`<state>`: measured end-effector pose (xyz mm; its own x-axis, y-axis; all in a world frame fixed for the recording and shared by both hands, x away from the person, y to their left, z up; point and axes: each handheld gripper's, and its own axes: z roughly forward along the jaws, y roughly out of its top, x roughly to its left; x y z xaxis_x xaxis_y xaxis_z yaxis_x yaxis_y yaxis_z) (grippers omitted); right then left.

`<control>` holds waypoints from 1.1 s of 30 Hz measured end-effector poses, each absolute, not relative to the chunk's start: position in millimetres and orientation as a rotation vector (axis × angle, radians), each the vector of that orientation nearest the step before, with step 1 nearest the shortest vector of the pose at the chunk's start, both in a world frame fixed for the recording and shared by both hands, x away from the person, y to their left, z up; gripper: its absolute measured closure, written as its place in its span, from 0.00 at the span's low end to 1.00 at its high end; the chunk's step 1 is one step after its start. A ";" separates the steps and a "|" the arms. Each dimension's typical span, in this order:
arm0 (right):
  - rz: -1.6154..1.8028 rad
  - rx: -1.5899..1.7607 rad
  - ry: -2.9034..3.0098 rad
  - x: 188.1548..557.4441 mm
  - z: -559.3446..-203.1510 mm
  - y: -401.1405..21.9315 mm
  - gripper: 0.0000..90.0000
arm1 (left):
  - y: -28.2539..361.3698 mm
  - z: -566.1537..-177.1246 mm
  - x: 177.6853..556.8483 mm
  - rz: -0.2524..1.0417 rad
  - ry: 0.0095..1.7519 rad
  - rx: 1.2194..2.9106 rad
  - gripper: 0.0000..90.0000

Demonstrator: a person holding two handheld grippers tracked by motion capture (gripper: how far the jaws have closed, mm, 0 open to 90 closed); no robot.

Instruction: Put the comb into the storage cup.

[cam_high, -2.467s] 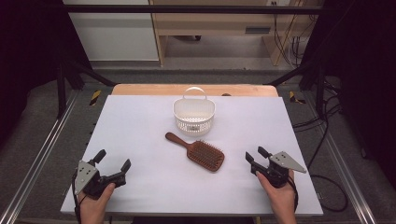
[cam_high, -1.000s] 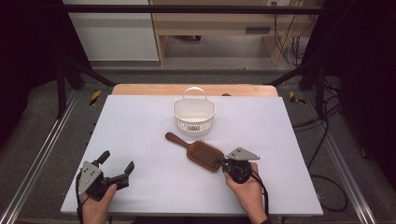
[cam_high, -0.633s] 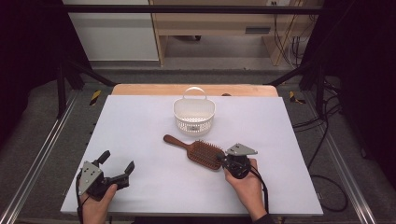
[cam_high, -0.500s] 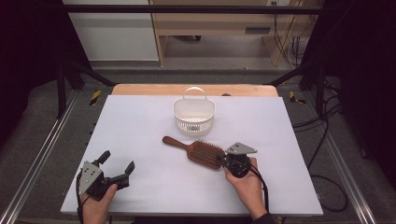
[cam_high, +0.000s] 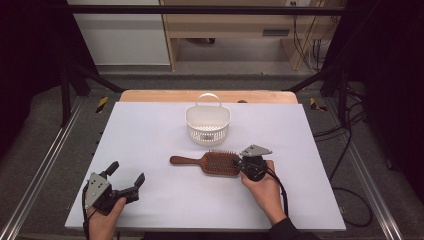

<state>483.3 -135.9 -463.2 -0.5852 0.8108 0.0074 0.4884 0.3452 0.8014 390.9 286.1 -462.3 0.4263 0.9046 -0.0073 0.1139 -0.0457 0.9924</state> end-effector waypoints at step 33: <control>1.082 0.941 2.325 504.9 -462.8 -63.5 1.00 | 284.1 -461.4 390.2 0.816 0.937 1.487 0.02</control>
<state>504.9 -63.5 -462.8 -0.6898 0.7198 -0.0777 0.4043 0.4719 0.7835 390.2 284.1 -461.4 0.4417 0.8971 -0.0122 0.1109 -0.0411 0.9930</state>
